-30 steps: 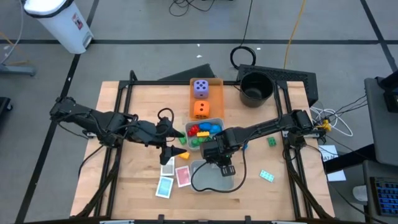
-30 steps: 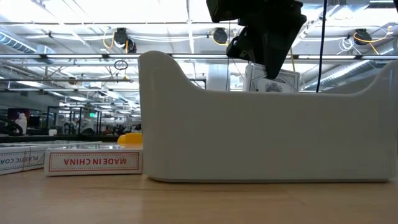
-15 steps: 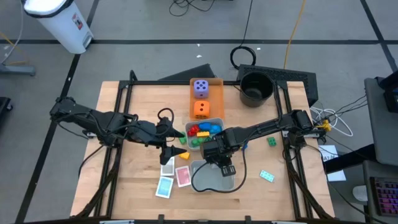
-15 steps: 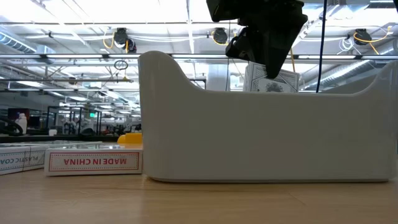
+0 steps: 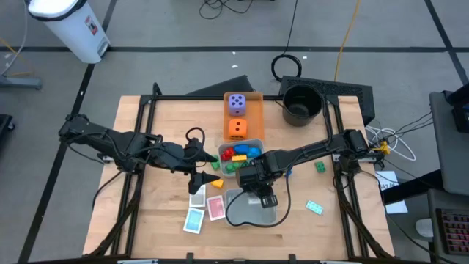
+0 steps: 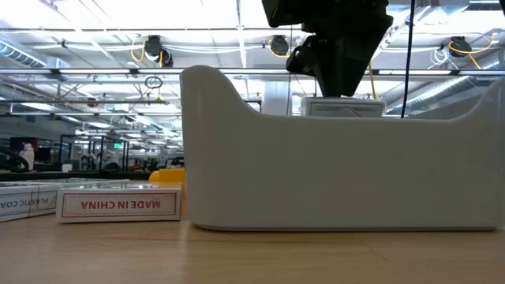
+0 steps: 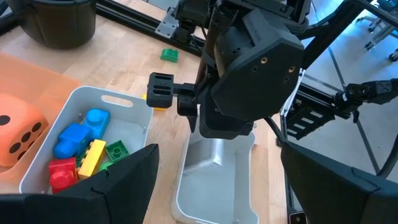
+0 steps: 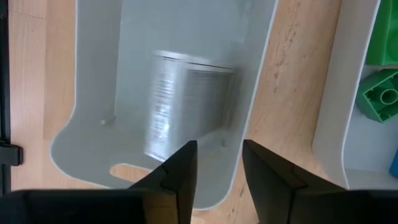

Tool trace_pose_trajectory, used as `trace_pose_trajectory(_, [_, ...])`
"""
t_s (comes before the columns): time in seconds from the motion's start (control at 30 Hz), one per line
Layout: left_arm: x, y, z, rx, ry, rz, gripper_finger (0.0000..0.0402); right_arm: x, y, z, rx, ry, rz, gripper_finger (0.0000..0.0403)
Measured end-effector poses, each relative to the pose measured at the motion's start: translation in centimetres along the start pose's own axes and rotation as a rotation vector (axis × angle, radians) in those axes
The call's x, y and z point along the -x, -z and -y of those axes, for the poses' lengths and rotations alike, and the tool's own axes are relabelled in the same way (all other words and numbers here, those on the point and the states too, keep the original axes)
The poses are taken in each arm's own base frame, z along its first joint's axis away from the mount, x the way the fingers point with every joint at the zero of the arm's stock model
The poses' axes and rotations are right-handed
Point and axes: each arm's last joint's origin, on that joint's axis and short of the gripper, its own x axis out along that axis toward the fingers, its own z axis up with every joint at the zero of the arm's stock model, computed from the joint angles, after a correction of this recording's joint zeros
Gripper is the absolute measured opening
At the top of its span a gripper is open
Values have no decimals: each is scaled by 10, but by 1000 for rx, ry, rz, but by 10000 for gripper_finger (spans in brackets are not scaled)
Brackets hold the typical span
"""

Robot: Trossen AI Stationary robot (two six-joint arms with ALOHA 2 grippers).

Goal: Pick & Place Toys
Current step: Put the blue game piece into the top gray bin

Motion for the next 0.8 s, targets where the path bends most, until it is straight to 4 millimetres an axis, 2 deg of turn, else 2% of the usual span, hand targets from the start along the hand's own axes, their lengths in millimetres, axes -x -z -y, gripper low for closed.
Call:
trace_pose_trajectory(0.3, [0, 0, 0, 1, 0, 0, 340, 0, -2, 1, -2, 24, 24, 127])
trace_pose_trajectory(0.5, [0, 2, -1, 20, -12, -19, 340, 3, -5, 3, -66, 20, 59, 126])
trace_pose_trajectory(0.67, [0, 6, -3, 14, -33, -55, 340, 20, -4, 7, -142, 16, 132, 126])
trace_pose_trajectory(0.8, [1, 8, -3, 35, -23, -93, 340, 43, -3, 9, -165, 13, 251, 125])
